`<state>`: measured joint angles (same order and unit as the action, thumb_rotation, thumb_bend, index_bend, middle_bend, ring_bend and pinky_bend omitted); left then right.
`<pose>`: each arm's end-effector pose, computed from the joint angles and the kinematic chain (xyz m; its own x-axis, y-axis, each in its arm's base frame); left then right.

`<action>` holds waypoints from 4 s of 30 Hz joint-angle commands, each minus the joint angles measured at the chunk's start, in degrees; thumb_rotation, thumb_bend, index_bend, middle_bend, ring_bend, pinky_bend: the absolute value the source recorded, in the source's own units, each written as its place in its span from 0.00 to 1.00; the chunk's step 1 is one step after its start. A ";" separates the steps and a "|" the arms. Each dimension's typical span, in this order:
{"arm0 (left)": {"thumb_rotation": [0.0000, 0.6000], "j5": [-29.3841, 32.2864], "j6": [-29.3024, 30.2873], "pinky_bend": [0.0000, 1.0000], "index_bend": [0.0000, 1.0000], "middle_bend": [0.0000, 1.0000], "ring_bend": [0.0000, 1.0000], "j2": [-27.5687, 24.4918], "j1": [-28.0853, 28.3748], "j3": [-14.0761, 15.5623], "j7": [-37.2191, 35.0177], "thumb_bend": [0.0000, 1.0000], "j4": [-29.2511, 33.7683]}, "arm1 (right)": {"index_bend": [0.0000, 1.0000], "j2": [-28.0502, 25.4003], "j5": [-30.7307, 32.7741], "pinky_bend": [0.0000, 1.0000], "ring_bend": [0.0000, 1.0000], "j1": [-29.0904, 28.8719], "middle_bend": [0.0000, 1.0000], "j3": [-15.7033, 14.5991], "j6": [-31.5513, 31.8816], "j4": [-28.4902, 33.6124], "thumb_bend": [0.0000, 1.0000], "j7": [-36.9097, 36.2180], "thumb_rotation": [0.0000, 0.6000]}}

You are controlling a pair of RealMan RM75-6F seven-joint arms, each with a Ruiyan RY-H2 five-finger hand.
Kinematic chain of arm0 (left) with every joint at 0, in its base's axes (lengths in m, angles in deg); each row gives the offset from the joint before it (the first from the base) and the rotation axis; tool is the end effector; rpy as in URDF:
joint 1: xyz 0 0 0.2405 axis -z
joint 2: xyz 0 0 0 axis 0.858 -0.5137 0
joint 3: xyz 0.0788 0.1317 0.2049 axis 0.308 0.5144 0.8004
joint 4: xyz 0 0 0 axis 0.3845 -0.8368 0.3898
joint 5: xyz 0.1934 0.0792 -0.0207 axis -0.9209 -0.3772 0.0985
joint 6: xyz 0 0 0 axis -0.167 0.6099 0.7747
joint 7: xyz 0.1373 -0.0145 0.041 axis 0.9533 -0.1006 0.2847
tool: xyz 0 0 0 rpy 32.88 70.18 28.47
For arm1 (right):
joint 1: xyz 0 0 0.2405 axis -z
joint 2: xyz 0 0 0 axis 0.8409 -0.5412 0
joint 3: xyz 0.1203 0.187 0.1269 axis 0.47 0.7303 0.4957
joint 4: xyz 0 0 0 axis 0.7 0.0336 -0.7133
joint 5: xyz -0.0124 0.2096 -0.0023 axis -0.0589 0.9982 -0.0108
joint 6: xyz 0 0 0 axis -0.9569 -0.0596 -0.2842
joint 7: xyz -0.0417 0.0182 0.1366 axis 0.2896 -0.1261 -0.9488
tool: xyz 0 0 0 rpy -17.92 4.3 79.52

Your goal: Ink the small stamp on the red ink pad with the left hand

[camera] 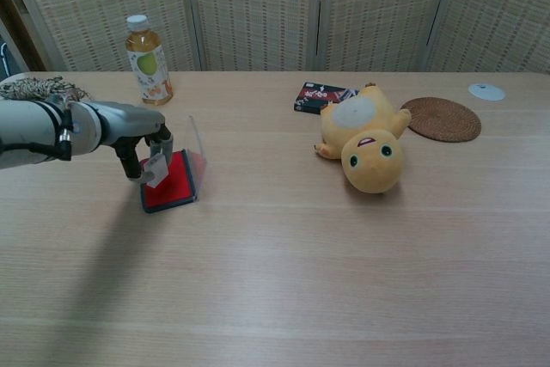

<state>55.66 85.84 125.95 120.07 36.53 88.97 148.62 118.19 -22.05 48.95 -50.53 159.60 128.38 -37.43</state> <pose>-0.1486 0.3814 -0.0352 0.6329 0.4749 0.6115 0.7595 -0.2271 -0.6096 -0.3490 -0.2111 0.2099 0.2333 -0.0449 0.9714 -0.9719 0.0225 0.2345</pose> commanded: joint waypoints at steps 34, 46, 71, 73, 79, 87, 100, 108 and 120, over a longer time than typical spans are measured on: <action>1.00 -10.06 13.26 0.23 0.51 0.38 0.19 -11.46 -9.21 3.74 -5.98 0.38 15.73 | 0.00 1.42 0.38 0.00 0.00 -0.71 0.00 -0.33 -1.16 1.34 0.30 5.80 1.00; 1.00 -14.16 12.02 0.23 0.51 0.38 0.19 -8.55 -12.88 4.10 -8.85 0.38 10.22 | 0.00 1.74 -0.19 0.00 0.00 -0.81 0.00 -0.80 -1.17 2.13 0.30 7.47 1.00; 1.00 -14.86 8.94 0.23 0.51 0.38 0.19 -4.37 -15.62 2.53 -8.13 0.38 4.01 | 0.00 1.62 -0.87 0.00 0.00 -0.74 0.00 -1.24 -0.76 2.43 0.30 7.40 1.00; 1.00 -14.94 8.92 0.23 0.51 0.38 0.19 -4.27 -15.78 2.41 -8.12 0.38 3.85 | 0.00 1.61 -0.91 0.00 0.00 -0.74 0.00 -1.28 -0.76 2.47 0.30 7.44 1.00; 1.00 -15.13 8.64 0.23 0.51 0.38 0.19 -4.05 -16.22 2.11 -7.95 0.38 3.50 | 0.00 1.65 -0.86 0.00 0.00 -0.80 0.00 -1.32 -0.88 2.50 0.30 7.60 1.00; 1.00 -15.34 8.20 0.23 0.51 0.38 0.19 -3.78 -16.68 1.67 -7.91 0.38 3.05 | 0.00 1.72 -0.78 0.00 0.00 -0.83 0.00 -1.32 -0.92 2.50 0.30 7.74 1.00; 1.00 -16.24 8.23 0.23 0.30 0.34 0.14 -4.69 -17.35 1.41 -7.68 0.37 4.68 | 0.00 1.74 -0.80 0.00 0.00 -0.62 0.00 -1.27 -0.35 2.60 0.30 7.77 1.00; 1.00 -16.14 9.22 0.23 0.09 0.26 0.08 -5.19 -17.59 1.22 -6.88 0.34 5.97 | 0.00 1.71 -0.69 0.00 0.00 -0.36 0.00 -1.12 0.21 2.58 0.30 7.73 1.00; 1.00 -24.43 27.82 0.23 0.04 0.19 0.05 -15.36 -23.01 2.67 -3.68 0.34 24.14 | 0.00 2.08 -0.84 0.00 0.00 -0.09 0.00 -1.11 0.99 2.89 0.30 9.55 1.00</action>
<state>35.67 107.66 114.39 99.94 38.10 84.89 167.25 120.24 -22.83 48.78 -51.61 160.45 131.17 -28.02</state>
